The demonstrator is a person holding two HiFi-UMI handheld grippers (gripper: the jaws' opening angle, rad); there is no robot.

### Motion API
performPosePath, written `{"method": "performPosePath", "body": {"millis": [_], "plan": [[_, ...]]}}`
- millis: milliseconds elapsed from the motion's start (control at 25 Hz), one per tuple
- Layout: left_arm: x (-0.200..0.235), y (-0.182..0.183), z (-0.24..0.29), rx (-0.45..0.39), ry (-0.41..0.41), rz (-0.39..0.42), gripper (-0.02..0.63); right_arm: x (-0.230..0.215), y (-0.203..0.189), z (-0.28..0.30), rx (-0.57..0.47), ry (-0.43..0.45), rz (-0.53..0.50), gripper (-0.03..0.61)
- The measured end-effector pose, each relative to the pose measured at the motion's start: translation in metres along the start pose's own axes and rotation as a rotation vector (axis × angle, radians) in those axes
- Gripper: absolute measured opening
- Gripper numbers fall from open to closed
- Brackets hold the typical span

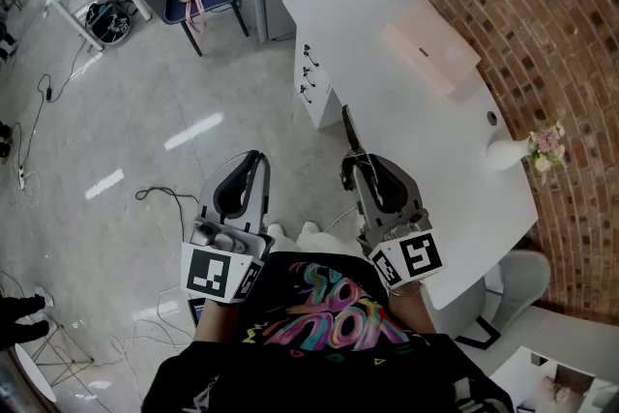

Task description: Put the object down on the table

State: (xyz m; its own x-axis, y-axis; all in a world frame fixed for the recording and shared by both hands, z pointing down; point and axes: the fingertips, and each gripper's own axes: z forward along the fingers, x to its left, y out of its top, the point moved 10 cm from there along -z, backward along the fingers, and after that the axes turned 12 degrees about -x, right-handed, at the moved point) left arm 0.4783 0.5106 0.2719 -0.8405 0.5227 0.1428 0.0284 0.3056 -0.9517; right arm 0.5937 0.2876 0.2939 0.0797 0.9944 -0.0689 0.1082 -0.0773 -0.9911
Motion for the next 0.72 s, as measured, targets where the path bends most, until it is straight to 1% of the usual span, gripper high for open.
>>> {"method": "performPosePath", "body": {"millis": [160,440,600,720], "plan": [[-0.001,-0.004,0.013,0.007,-0.004,0.006,0.043,-0.011,-0.001,0.004,-0.003,-0.002,0.012,0.106],[-0.006,-0.012,0.025,0.015,0.021,0.015,0.043,-0.029,-0.005,0.009,-0.003,0.019,0.027,0.107],[0.004,-0.018,0.038,0.031,0.023,0.013,0.043,-0.04,-0.01,0.023,0.006,0.004,0.041,0.107],[0.021,-0.025,0.059,0.029,0.013,0.007,0.042,-0.052,-0.017,0.043,0.014,-0.011,0.051,0.107]]}}
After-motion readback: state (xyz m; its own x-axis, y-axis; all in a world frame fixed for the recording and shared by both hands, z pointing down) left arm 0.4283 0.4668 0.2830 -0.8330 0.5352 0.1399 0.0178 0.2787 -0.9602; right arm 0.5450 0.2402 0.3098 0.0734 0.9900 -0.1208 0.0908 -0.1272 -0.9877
